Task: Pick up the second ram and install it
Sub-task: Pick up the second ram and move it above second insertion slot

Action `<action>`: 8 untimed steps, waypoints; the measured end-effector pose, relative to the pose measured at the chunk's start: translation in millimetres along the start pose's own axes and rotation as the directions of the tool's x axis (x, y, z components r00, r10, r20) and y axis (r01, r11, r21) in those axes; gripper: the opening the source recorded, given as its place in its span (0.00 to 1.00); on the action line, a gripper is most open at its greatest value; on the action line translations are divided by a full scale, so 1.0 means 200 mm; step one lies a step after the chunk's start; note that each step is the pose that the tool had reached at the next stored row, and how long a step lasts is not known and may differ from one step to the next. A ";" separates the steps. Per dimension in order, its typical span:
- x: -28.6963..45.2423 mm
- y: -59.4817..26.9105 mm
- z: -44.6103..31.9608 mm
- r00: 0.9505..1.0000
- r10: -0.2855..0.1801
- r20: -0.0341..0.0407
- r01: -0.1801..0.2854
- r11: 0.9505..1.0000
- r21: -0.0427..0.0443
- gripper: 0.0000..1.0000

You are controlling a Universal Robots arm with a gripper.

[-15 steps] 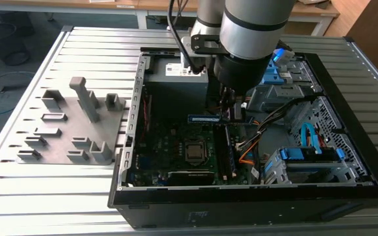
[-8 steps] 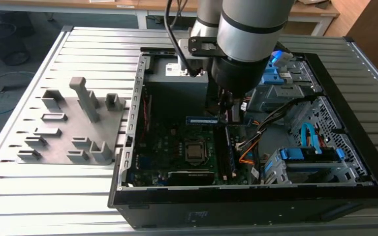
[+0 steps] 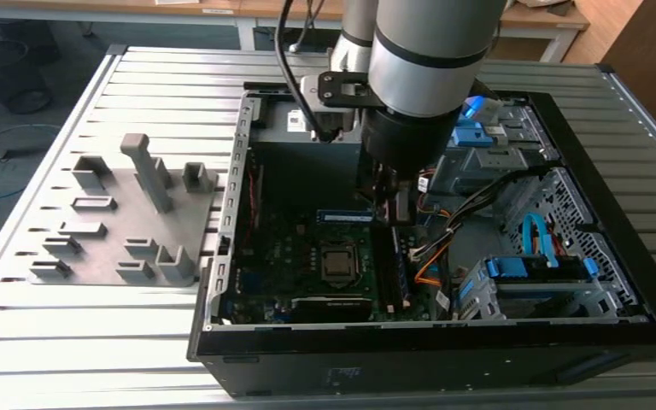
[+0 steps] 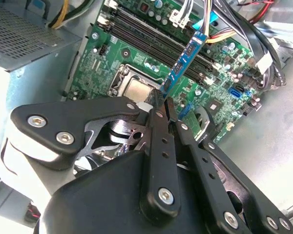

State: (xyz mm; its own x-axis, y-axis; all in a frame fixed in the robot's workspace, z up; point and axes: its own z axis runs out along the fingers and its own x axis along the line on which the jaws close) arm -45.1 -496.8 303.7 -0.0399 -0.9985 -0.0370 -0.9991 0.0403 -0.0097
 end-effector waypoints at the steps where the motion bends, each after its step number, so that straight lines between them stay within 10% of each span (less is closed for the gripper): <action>1: 0.003 0.000 0.003 1.000 0.000 0.000 0.000 1.000 0.000 0.14; 8: 0.018 0.000 0.029 1.000 0.000 -0.001 0.000 1.000 0.000 0.14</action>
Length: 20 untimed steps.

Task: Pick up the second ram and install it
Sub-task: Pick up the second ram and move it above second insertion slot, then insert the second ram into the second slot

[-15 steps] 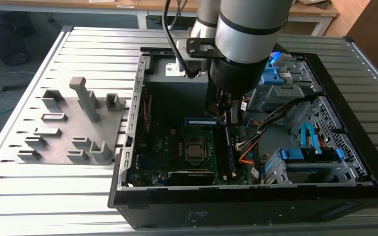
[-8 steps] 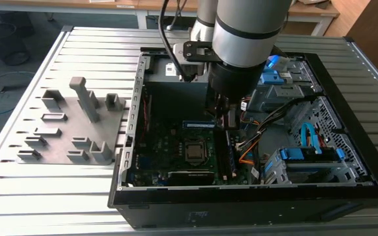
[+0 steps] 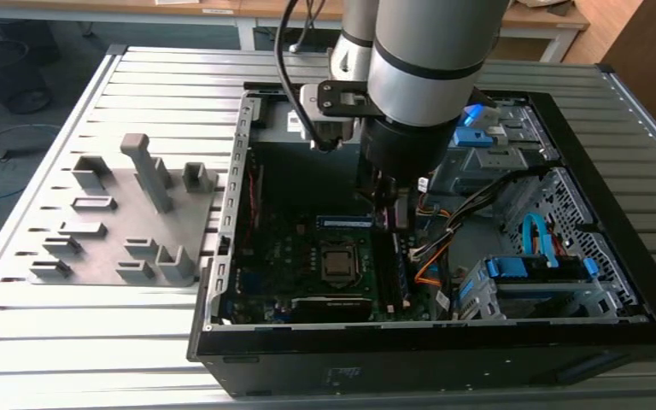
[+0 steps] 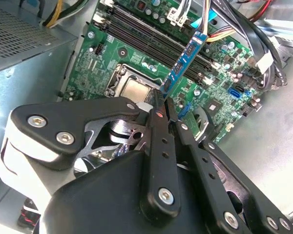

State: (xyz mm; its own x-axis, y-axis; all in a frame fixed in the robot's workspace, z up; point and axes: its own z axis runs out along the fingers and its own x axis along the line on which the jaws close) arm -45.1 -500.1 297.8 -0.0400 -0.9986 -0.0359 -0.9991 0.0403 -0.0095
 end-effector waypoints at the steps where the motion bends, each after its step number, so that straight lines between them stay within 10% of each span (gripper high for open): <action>1: 0.005 0.000 0.003 1.000 0.000 0.000 0.000 1.000 0.000 0.14; 20: 0.030 -0.001 0.041 1.000 0.000 -0.001 0.000 1.000 0.000 0.14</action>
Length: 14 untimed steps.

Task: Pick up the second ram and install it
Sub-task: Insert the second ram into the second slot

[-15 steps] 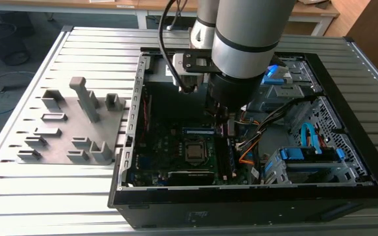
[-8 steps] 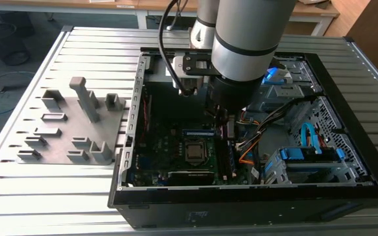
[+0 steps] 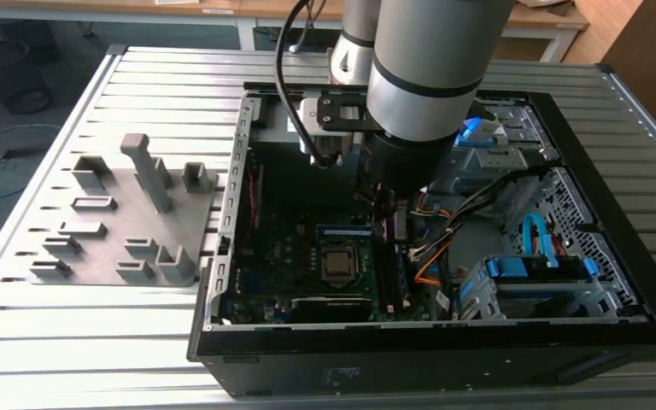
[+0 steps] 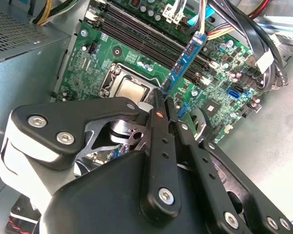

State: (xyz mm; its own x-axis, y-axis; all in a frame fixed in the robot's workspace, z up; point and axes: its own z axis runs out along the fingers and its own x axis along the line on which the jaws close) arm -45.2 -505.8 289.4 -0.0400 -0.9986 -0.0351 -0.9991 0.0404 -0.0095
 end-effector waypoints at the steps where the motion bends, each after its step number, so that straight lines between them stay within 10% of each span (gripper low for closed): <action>1: 0.000 0.000 0.000 1.000 0.000 0.000 0.000 1.000 0.000 0.14; 14: 0.000 0.000 0.001 0.996 0.090 -0.001 -0.090 0.996 0.003 0.14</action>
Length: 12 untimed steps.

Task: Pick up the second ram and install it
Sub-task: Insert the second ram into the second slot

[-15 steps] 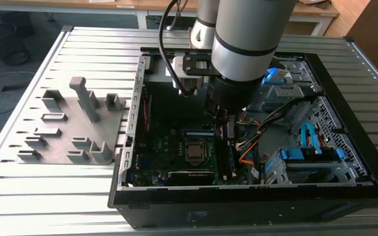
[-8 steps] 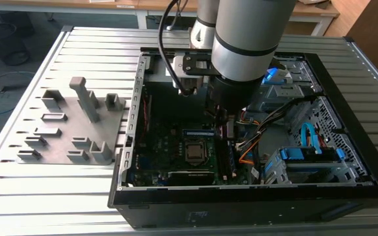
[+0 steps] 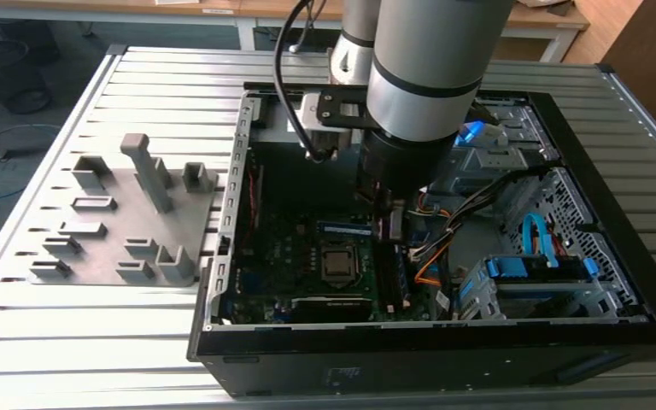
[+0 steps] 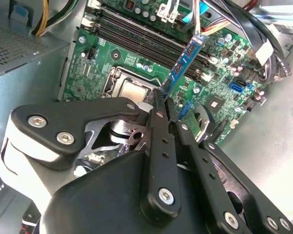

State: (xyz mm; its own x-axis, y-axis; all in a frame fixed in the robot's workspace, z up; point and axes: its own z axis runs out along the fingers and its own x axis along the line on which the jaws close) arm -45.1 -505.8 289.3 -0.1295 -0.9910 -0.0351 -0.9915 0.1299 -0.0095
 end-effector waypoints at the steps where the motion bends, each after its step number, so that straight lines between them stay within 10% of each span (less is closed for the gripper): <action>1: 0.000 0.000 0.000 1.000 0.011 0.000 -0.011 1.000 0.000 0.14; 12: 0.000 0.000 0.001 0.994 0.114 -0.001 -0.114 0.994 0.004 0.14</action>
State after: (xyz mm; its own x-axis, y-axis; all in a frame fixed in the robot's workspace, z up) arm -45.1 -505.8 289.1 -0.2414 -0.9698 -0.0350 -0.9703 0.2418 -0.0095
